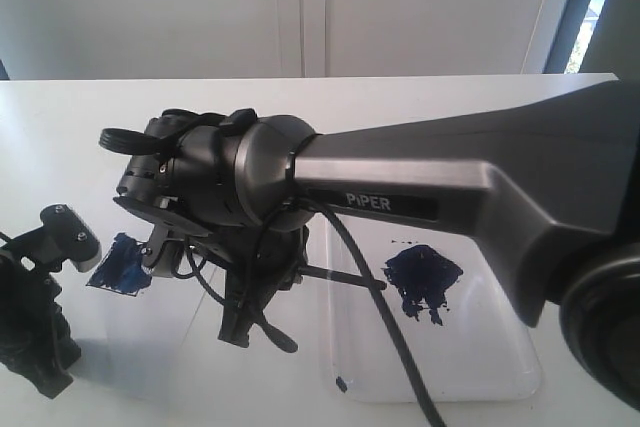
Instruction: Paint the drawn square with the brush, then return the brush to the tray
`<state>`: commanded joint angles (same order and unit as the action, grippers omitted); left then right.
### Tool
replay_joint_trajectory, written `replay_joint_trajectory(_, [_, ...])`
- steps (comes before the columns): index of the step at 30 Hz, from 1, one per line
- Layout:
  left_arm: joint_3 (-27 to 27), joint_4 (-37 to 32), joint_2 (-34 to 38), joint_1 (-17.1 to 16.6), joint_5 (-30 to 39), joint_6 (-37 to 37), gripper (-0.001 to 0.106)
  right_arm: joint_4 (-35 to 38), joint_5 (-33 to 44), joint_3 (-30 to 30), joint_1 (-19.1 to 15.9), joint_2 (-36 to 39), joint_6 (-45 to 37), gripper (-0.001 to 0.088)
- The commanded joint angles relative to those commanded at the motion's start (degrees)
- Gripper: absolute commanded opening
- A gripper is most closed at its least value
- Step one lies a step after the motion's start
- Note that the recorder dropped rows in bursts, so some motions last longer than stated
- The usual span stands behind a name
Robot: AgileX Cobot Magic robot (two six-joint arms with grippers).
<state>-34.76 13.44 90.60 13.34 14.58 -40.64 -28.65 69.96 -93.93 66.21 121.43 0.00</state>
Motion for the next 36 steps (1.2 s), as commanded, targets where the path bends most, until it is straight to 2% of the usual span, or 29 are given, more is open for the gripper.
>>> replay_joint_trajectory(36, [0.0,0.0,0.0,0.0,0.0,0.0,0.033,0.6,0.0,1.3,0.0,-1.3,0.0,0.0])
